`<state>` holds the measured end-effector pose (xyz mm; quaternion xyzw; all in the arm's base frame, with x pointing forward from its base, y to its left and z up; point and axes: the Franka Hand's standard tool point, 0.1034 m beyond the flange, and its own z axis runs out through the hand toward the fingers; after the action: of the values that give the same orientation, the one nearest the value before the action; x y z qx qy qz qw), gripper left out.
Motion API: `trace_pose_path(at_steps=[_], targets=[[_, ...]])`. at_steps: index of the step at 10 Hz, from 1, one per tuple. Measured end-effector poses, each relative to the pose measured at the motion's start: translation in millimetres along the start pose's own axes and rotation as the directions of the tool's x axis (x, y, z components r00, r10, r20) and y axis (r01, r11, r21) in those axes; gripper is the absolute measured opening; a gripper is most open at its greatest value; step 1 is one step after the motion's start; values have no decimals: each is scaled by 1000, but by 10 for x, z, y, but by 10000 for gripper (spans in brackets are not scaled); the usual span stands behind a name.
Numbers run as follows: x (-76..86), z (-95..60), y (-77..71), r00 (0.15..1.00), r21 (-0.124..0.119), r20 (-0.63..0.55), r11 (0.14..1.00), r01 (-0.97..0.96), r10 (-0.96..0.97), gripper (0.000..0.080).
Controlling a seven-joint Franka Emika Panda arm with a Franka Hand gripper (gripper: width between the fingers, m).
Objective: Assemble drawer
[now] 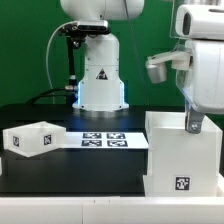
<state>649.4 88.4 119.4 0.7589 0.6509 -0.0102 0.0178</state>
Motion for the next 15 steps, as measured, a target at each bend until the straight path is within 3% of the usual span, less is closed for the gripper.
trace_pose_path(at_steps=[3, 6, 14, 15], targets=[[93, -25, 68, 1000, -3, -1, 1000, 5, -5, 31], [69, -17, 116, 1000, 10, 4, 1000, 0, 0, 31], [-3, 2, 148, 1000, 9, 3, 1000, -7, 7, 31], [-5, 2, 148, 1000, 9, 4, 1000, -7, 7, 221]])
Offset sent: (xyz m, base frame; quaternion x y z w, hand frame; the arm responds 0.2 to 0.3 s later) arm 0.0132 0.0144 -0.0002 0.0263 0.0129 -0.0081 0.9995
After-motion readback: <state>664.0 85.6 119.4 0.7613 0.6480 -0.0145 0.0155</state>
